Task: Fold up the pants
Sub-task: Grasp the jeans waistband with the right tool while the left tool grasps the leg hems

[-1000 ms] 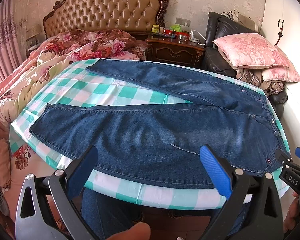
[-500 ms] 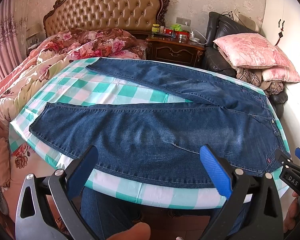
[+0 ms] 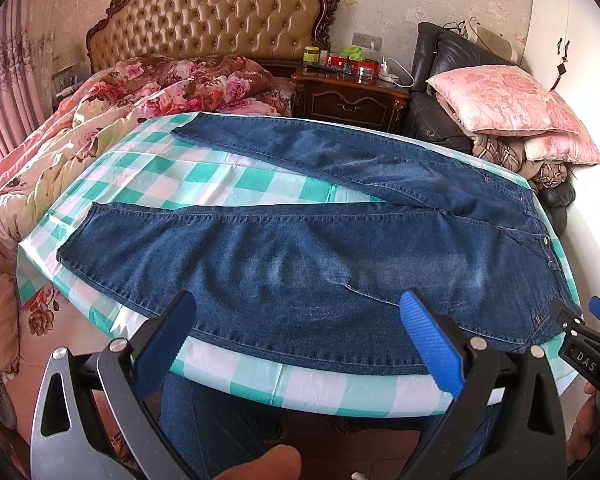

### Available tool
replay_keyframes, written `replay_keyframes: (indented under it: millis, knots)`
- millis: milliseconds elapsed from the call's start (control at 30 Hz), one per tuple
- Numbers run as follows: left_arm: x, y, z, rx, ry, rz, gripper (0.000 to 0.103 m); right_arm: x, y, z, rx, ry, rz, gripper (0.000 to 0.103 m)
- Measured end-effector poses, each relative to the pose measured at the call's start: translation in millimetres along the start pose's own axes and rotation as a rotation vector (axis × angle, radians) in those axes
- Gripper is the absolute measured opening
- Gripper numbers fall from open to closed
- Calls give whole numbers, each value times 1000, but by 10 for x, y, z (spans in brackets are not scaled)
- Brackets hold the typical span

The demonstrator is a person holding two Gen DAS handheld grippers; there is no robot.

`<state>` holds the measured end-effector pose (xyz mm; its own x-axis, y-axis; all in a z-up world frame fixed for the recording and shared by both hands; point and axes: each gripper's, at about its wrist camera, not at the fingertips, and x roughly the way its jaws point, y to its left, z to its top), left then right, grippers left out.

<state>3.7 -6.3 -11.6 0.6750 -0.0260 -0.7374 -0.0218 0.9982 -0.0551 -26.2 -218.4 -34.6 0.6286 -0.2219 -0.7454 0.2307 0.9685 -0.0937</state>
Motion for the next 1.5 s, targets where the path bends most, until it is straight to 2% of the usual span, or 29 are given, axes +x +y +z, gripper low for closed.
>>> replay_keyframes:
  millis: [100,233,300,433,500,567,600,700,800,900,967,1100,1167,1200,1267,1367,1500]
  knots:
    - [39,8,-63,-3,1,-9,102,124,-100,15,50,73,109,86]
    - [93,95,-94,-45,-2,-76,102,372,-456,213,145,116,178,86]
    - [115,128,-91,-59,-15,-104,102,560,-719,405,205,128,157,86]
    - [239,176,-104,-78,6,-157,102,1177,-1394,1069,278,116,51,87]
    - [305,187,-119,-72,20,-151,102,1592,-1708,1386,308,144,25,87]
    - [388,218,-132,-73,37,-138,102,1959,-1960,1623,283,160,-61,87]
    - [429,236,-132,-75,47,-135,102,2188,-2087,1751,270,177,-77,86]
    - [554,323,-99,-98,79,-123,102,2679,-2311,1986,245,215,-74,77]
    - [681,430,-32,-135,112,-130,102,3046,-2437,2128,228,243,-90,73]
    - [801,512,68,-139,121,-97,102,3405,-2469,2247,213,270,-86,71]
    - [851,572,119,-139,125,-79,102,3596,-2459,2268,197,301,-89,62]
    - [946,721,248,-151,119,-29,102,3735,-2429,2323,196,302,-43,42]
    - [996,783,310,-154,117,-16,102,3757,-2375,2352,175,302,-38,37]
    - [1028,816,346,-157,118,-12,102,3763,-2348,2366,162,300,-15,26]
    - [1109,885,441,-168,117,-8,102,3745,-2305,2392,145,291,-6,13]
    - [1250,982,599,-183,119,-6,102,3630,-2313,2415,163,262,3,11]
    - [1353,1046,837,-175,97,11,102,3270,-2325,2471,187,175,54,11]
